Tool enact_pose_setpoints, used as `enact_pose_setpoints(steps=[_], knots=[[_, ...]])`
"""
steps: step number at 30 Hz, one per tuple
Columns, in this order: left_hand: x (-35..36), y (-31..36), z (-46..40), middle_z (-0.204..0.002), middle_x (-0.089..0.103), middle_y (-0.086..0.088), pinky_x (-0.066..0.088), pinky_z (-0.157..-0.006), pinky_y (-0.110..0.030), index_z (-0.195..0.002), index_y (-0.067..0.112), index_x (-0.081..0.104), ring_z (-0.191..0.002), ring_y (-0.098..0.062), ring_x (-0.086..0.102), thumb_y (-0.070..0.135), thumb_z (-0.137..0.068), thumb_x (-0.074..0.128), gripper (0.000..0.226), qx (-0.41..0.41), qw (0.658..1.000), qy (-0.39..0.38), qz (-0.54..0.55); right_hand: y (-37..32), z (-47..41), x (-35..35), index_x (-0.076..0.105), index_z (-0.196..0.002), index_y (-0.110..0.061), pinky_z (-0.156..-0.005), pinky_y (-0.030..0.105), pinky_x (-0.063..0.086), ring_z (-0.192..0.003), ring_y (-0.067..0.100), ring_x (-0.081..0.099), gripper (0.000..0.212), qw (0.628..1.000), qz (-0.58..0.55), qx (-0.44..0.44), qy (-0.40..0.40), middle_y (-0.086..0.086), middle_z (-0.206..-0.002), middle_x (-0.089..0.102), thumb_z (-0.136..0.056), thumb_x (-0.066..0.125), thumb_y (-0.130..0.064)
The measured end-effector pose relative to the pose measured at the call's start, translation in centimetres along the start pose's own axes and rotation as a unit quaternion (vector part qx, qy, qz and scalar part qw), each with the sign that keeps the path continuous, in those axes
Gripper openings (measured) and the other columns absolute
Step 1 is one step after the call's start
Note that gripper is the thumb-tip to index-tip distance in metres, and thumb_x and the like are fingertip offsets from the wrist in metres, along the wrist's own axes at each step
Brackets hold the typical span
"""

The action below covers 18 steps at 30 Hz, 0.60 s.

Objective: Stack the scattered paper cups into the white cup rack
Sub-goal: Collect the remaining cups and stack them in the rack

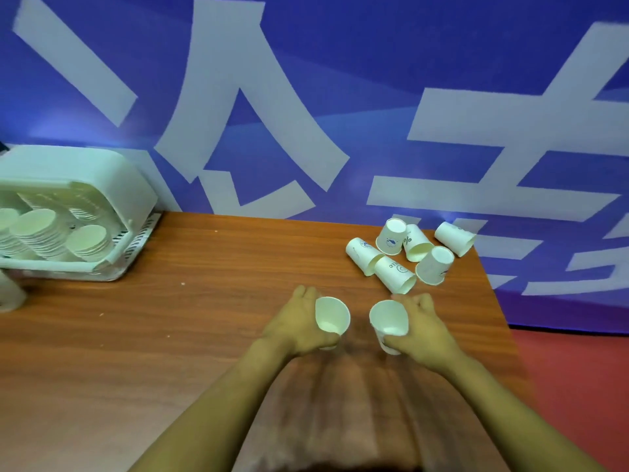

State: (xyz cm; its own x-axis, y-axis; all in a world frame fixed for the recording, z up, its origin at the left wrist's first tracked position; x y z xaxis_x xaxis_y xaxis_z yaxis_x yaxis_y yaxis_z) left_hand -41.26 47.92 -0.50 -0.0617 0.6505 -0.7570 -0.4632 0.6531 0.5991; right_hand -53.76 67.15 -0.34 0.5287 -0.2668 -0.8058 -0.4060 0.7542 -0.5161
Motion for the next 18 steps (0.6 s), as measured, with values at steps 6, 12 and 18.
enact_pose_setpoints(steps=[6, 12, 18], knots=[[-7.6, -10.4, 4.2, -0.115, 0.037, 0.002, 0.039, -0.080, -0.025, -0.125, 0.020, 0.043, -0.099, -0.017, 0.049, 0.049, -0.064, 0.071, 0.073, 0.001, 0.999, 0.024, 0.031, -10.6, -0.2, 6.8, 0.041, -0.131, -0.030, -0.090, 0.029, 0.045, -0.105, 0.013, 0.052, 0.073, 1.000, -0.002, -0.017, -0.015, -0.006, -0.122, 0.035, -0.068, 0.077, -0.039], [-13.0, -19.2, 6.6, -0.110, 0.040, 0.000, 0.046, -0.089, -0.036, -0.112, 0.017, 0.048, -0.105, -0.018, 0.047, 0.052, -0.054, 0.060, 0.069, -0.066, 0.996, 0.011, 0.056, -19.7, -0.9, 12.8, 0.039, -0.138, -0.022, -0.096, 0.031, 0.042, -0.117, 0.015, 0.046, 0.076, 0.996, -0.017, -0.069, -0.051, -0.004, -0.128, 0.041, -0.072, 0.073, -0.038], [-15.6, -20.3, 5.9, -0.121, 0.034, -0.002, 0.048, -0.088, -0.036, -0.139, 0.021, 0.034, -0.101, -0.028, 0.055, 0.050, -0.071, 0.063, 0.080, -0.046, 0.997, 0.049, 0.048, -23.0, -2.6, 12.9, 0.031, -0.143, -0.027, -0.098, 0.029, 0.041, -0.124, 0.013, 0.043, 0.078, 0.997, 0.007, -0.066, -0.028, -0.008, -0.139, 0.035, -0.076, 0.070, -0.029]])
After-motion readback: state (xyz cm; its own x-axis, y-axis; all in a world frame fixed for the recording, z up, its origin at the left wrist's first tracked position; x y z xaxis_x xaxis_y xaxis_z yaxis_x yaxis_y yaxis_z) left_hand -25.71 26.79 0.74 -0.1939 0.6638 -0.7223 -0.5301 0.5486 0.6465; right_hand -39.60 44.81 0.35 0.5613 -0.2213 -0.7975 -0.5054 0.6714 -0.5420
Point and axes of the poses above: each hand's wrist, its own z-axis away from the middle knuckle, its own x-axis out of the palm, y = z × x, the point moved 1 cm from there along -z, towards the middle knuckle
